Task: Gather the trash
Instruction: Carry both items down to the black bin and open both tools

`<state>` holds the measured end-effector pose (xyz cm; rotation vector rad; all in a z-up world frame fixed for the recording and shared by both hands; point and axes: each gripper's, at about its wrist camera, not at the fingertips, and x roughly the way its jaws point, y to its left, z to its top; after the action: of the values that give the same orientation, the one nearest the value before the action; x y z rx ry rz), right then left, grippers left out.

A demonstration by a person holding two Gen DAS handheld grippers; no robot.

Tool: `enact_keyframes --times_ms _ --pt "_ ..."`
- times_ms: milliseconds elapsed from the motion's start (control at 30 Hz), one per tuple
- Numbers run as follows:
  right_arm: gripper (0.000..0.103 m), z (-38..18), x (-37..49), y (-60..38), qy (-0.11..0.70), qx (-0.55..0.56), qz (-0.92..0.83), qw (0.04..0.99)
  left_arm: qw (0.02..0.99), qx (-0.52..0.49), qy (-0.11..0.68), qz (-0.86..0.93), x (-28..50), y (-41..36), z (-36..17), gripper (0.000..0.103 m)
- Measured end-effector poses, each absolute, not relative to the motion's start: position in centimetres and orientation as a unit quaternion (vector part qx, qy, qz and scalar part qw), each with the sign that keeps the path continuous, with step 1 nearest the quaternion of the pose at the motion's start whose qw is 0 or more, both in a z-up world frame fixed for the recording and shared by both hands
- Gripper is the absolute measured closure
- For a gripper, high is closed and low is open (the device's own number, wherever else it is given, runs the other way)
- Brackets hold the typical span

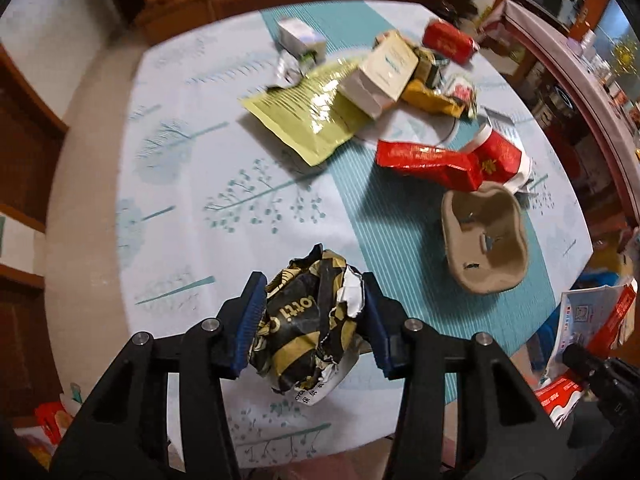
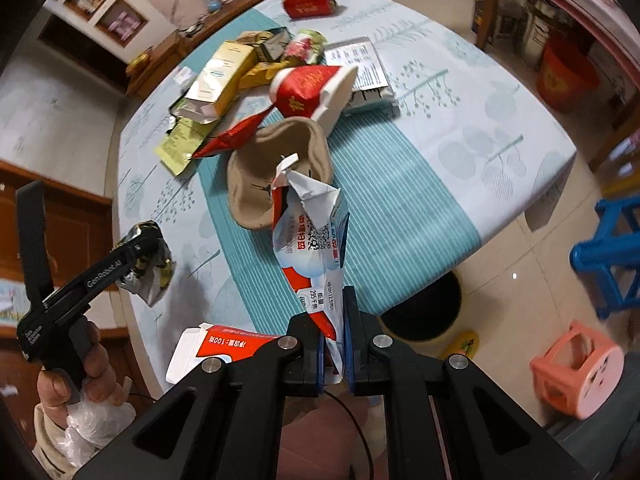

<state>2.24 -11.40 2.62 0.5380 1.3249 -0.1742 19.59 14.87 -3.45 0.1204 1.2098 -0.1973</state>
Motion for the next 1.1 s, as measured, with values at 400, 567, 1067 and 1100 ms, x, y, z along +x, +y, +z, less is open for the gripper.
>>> enact_keyframes --times_ms 400,567,1067,1100 --pt "0.095 1.1 -0.3 -16.7 0.624 0.161 0.091 0.759 0.838 0.000 0.545 0.019 7.3 8.9 -0.8 0.059" --pt "0.095 -1.2 -4.4 -19.5 0.639 0.107 0.140 0.749 0.819 -0.043 0.571 0.034 0.8 4.6 -3.4 0.059" --pt "0.095 -20.0 -11.0 -22.2 0.705 0.083 0.118 0.694 0.771 -0.002 0.637 0.003 -7.2 -3.2 -20.3 0.059" --pt "0.095 -21.6 -11.0 -22.1 0.705 0.077 0.114 0.696 0.771 -0.003 0.637 0.001 -7.0 -3.3 -21.8 0.059"
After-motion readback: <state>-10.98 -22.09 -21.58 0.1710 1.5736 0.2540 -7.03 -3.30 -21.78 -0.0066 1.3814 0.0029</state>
